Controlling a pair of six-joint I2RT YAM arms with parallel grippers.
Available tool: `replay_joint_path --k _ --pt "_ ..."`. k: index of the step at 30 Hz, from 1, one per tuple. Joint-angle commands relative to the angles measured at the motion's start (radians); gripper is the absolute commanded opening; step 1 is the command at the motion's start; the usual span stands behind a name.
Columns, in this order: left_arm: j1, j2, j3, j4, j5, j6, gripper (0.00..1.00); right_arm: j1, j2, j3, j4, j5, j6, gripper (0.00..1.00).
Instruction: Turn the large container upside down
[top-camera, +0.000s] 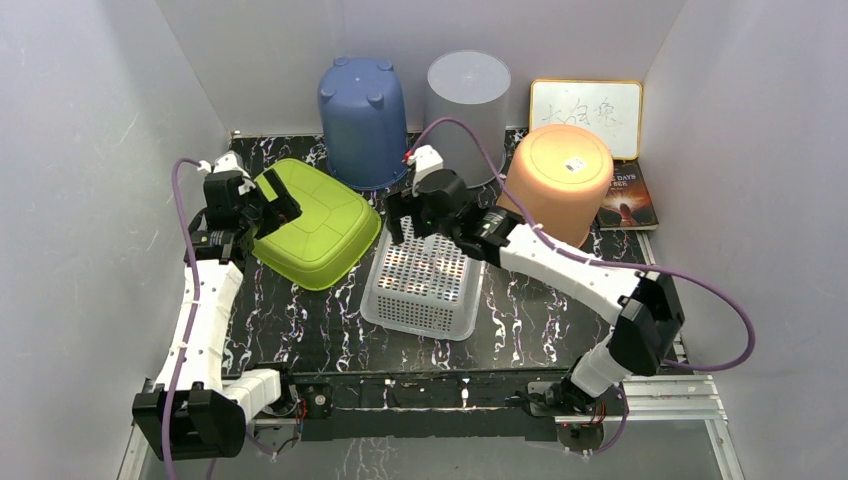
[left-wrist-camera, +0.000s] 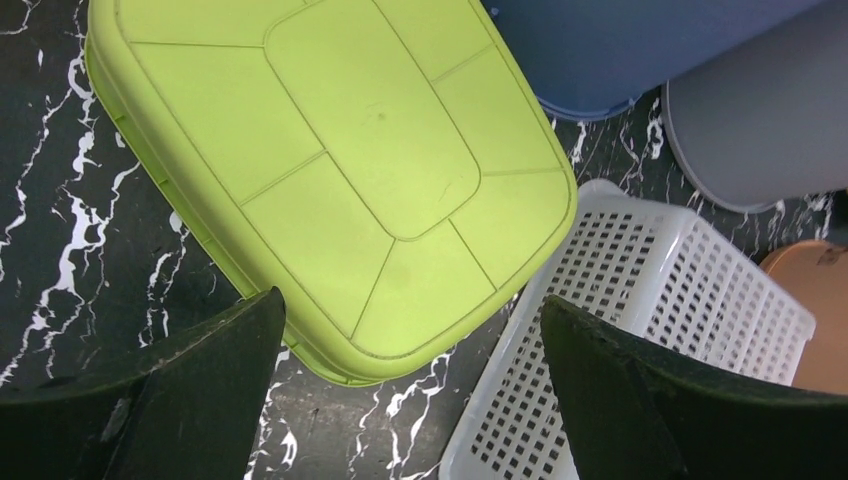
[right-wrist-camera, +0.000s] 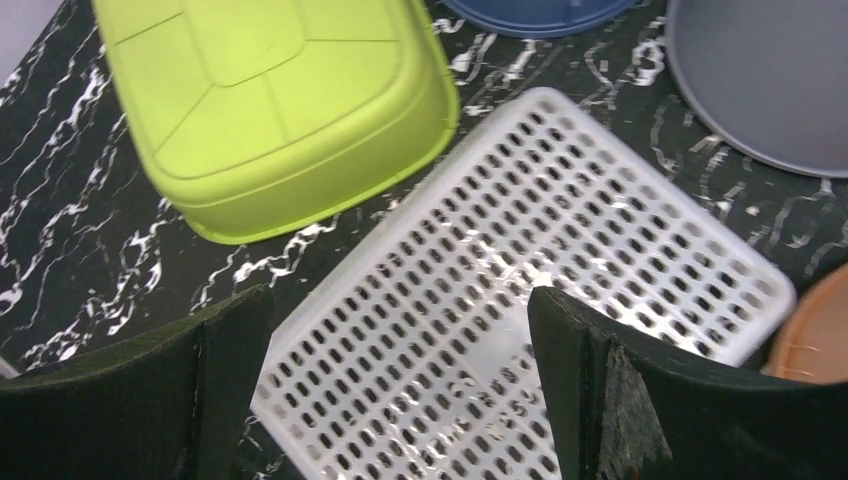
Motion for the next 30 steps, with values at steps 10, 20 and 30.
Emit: replay_joint_path --k 10,20,30 --pt "-0.059 0.143 0.125 -0.110 0.069 0.209 0.98 0.087 0.077 0.106 -0.023 0.173 0.017 0.98" --pt "-0.064 0.143 0.150 -0.121 0.072 0.219 0.98 0.093 0.068 0.097 -0.044 0.319 0.054 0.98" --pt "-0.067 0.131 0.152 -0.117 0.057 0.240 0.98 0.093 0.067 0.098 -0.033 0.360 0.031 0.98"
